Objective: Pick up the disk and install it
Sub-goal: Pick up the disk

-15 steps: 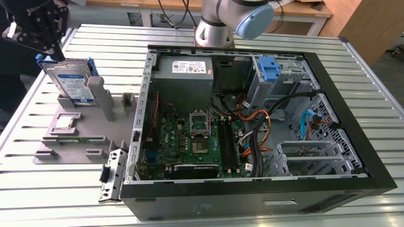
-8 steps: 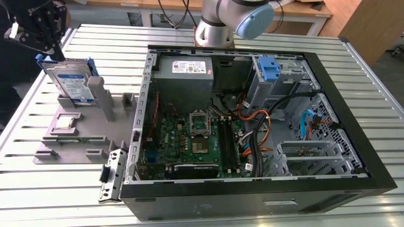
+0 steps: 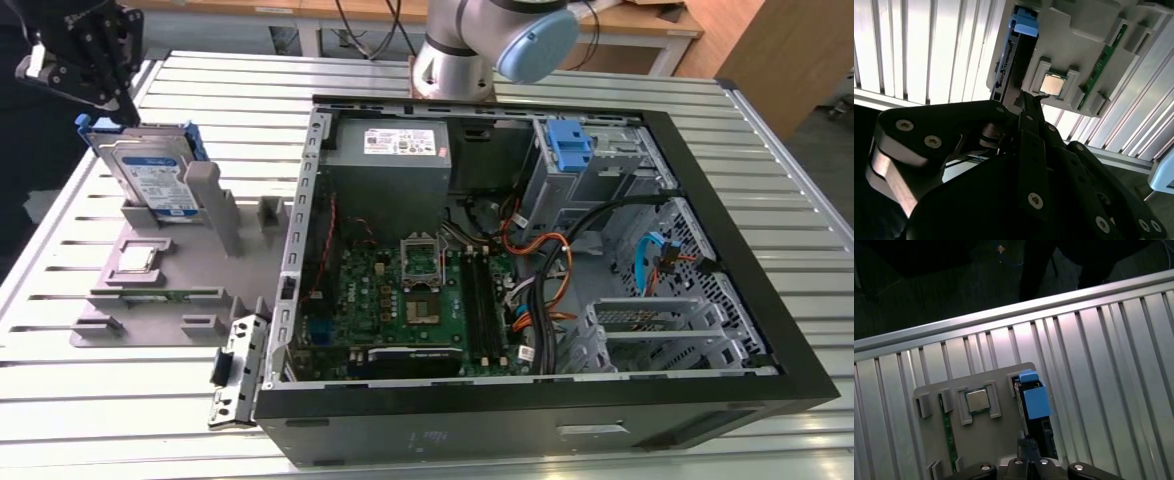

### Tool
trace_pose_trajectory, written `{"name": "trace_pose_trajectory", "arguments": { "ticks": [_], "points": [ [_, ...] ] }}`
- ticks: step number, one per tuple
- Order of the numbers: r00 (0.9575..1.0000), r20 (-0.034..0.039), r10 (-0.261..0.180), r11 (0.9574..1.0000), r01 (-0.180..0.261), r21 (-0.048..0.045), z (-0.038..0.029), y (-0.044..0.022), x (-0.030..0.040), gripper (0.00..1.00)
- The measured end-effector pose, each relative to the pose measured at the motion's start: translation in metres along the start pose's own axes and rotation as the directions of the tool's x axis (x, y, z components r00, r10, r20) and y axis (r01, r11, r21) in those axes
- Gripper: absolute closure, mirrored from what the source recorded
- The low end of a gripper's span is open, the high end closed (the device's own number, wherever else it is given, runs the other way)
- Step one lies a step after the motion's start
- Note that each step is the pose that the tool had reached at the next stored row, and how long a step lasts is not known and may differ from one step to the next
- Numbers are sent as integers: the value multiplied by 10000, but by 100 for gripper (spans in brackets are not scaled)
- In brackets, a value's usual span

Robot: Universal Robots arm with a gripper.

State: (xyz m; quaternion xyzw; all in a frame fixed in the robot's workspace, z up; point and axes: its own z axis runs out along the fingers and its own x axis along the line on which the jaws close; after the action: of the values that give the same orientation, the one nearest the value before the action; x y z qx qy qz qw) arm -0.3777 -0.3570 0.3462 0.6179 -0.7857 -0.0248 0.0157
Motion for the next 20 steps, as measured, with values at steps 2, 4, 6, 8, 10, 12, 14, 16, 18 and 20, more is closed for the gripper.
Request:
{"name": "trace_pose_trajectory", "arguments": {
  "ticks": [2,4,6,8,10,12,14,16,18,20],
  "points": [
    [10000,2,-91,10000,91,0,10,3,-14,90],
    [9997,5,-232,9997,232,-4,22,4,-21,90],
    [9993,8,-386,9993,386,-10,28,3,-23,90],
    [9985,47,-537,9986,537,-22,32,5,-23,90],
    [9980,123,-613,9981,613,-35,36,4,-23,90],
    [9974,233,-680,9977,682,-56,37,4,-23,90],
    [9972,257,-698,9975,699,-61,37,4,-24,90],
    [9972,261,-700,9975,701,-57,43,3,-24,90],
    [9972,261,-700,9975,702,-61,51,3,-23,90],
    [9972,268,-700,9975,702,-62,78,1,-23,90]
  ]
}}
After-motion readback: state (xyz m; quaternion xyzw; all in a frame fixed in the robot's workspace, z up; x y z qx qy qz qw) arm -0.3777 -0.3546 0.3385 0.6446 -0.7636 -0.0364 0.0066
